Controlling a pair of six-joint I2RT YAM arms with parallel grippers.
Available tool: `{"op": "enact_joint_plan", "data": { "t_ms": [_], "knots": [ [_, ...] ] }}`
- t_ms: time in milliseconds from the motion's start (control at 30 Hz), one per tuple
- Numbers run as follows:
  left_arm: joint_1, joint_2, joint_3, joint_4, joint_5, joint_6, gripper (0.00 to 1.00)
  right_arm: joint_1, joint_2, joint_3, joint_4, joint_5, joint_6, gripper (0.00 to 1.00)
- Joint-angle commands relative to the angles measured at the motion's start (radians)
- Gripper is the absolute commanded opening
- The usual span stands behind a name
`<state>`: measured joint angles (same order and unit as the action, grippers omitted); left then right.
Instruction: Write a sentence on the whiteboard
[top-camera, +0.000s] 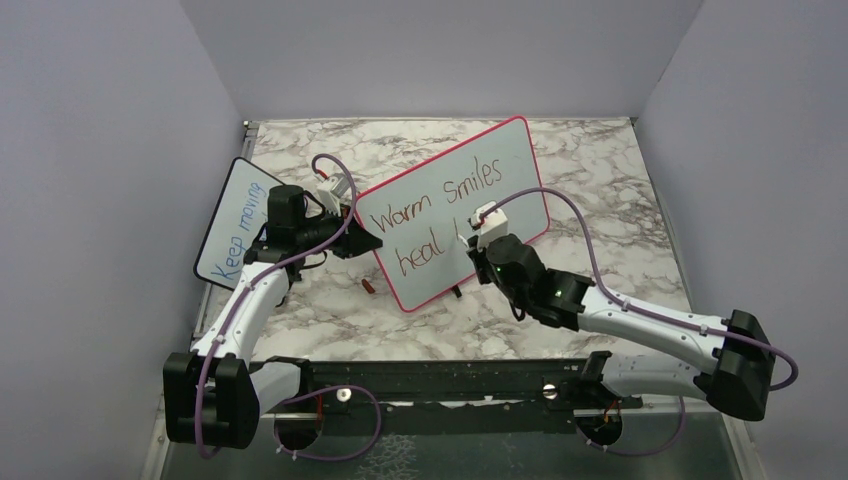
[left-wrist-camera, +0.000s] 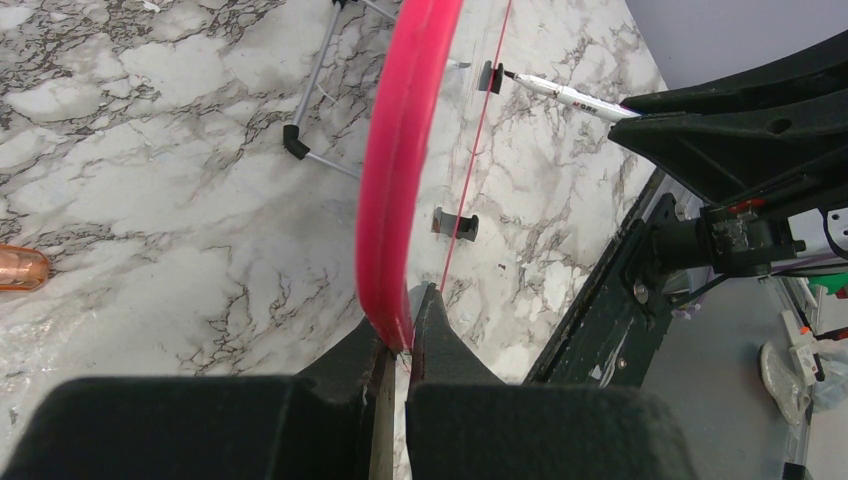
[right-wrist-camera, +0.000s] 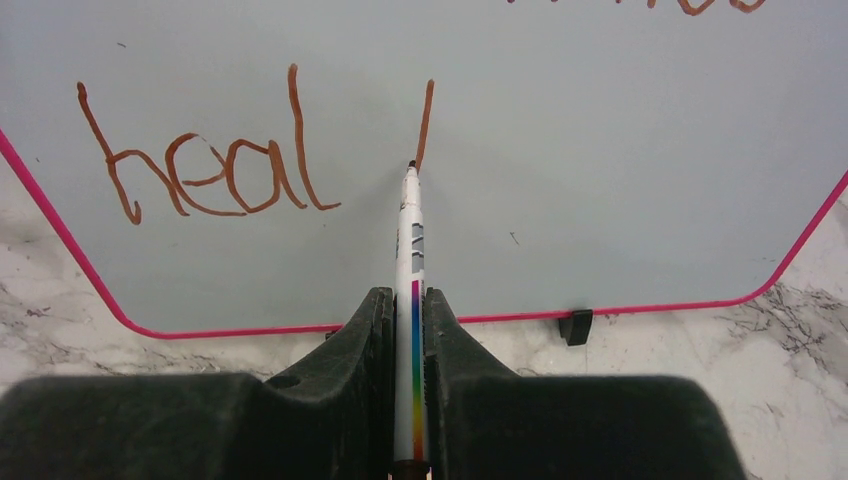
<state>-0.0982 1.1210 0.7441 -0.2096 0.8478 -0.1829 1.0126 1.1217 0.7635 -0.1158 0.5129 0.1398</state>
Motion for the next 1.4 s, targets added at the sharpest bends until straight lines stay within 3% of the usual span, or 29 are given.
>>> {"op": "enact_joint_plan", "data": {
  "t_ms": [0,733,1367],
  "knots": [
    [0.025,0.016,-0.012,-0.036,-0.160,0.092,0.00,-0.003,0.027,-0.005,0.090,0.053,-0.036,0.00],
    [0.025,0.022,-0.011,-0.037,-0.158,0.092,0.00,-0.021,0.069,0.000,0.165,0.084,-0.065,0.01],
    [0.025,0.022,-0.009,-0.037,-0.162,0.093,0.00,-0.037,0.053,-0.013,0.054,0.072,-0.009,0.00]
  ]
}}
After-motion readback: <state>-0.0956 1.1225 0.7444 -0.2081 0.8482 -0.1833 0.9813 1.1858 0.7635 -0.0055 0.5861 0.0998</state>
